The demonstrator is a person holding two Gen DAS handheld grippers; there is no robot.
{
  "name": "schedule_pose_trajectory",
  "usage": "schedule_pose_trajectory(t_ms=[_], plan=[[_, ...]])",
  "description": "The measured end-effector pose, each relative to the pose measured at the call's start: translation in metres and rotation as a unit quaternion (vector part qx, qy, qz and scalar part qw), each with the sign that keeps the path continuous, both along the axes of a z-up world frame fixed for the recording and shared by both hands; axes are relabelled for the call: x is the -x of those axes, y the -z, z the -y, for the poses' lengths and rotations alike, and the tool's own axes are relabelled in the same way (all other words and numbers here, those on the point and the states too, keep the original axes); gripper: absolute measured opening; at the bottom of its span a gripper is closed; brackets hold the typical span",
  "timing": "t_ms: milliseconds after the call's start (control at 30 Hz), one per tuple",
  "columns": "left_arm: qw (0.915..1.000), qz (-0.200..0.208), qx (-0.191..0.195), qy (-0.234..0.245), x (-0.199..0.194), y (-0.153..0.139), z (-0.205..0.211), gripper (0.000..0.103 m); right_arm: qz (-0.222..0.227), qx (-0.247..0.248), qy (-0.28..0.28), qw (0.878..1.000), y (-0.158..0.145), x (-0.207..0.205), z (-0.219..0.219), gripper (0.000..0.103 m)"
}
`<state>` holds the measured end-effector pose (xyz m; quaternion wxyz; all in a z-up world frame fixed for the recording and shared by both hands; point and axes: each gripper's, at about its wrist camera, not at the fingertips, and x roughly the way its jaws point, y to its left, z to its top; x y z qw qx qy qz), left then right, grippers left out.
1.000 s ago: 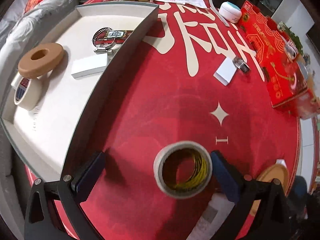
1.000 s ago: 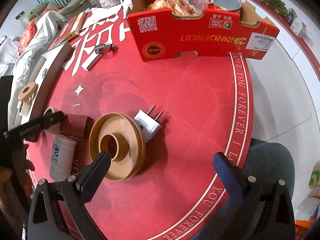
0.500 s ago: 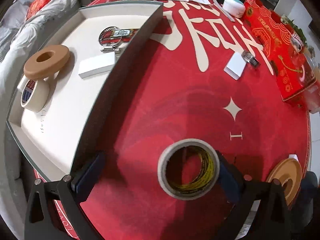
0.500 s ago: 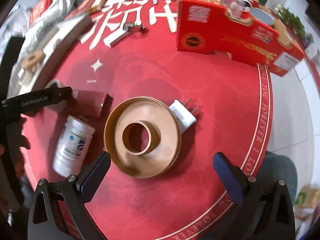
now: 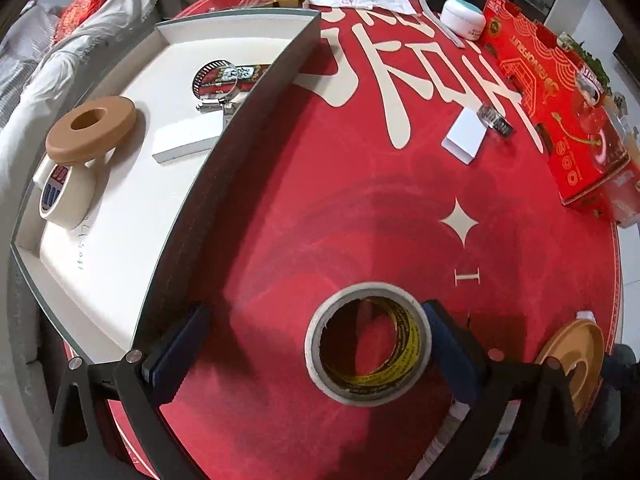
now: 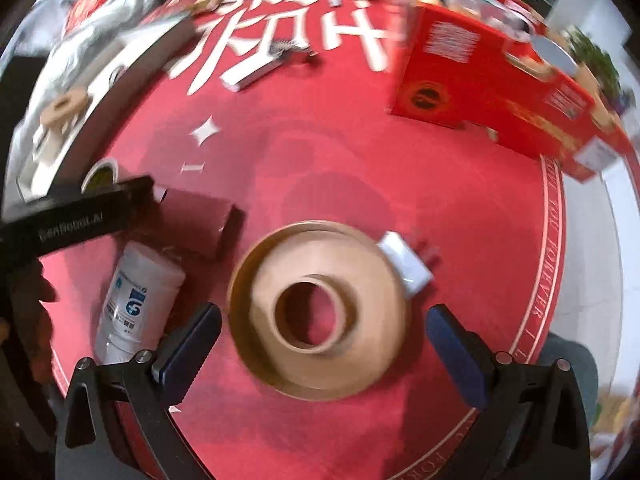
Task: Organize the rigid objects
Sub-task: 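Grasp the tape roll with the left gripper while the right gripper grasps the tan ring dish, then carry the tape roll and tan ring with both grippers over the tray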
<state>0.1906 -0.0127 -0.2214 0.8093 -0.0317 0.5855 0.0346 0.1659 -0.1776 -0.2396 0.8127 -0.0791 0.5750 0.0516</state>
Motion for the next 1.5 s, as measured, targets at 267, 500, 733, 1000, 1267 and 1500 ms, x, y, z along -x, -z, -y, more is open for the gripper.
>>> schedule_pose_trajectory(t_ms=[267,500,733,1000,1267,1500], plan=[[0.9984,0.007,0.0,0.056,0.036,-0.015,0.008,0.052,-0.032,-0.033,0.033,0.998,0.004,0.005,0.023,0.085],[0.999,-0.011,0.0,0.044,0.081,-0.016,-0.004,0.052,-0.064,-0.075,0.07,0.993,0.003,0.015,0.054,0.085],[0.9995,-0.001,-0.003,0.032,0.088,-0.017,-0.01,0.052,-0.052,-0.009,0.051,0.997,0.01,0.025,0.033,0.085],[0.9998,-0.001,0.002,0.02,0.093,-0.018,-0.012,0.052,-0.049,-0.032,0.069,0.996,0.011,0.041,0.038,0.085],[0.9997,-0.003,0.025,-0.005,0.104,-0.024,-0.022,0.052,-0.027,-0.046,0.069,0.996,-0.008,0.057,0.041,0.085],[0.9991,0.04,0.011,-0.005,0.11,-0.058,-0.028,0.052,-0.003,-0.044,0.059,0.997,-0.034,0.069,0.036,0.085]])
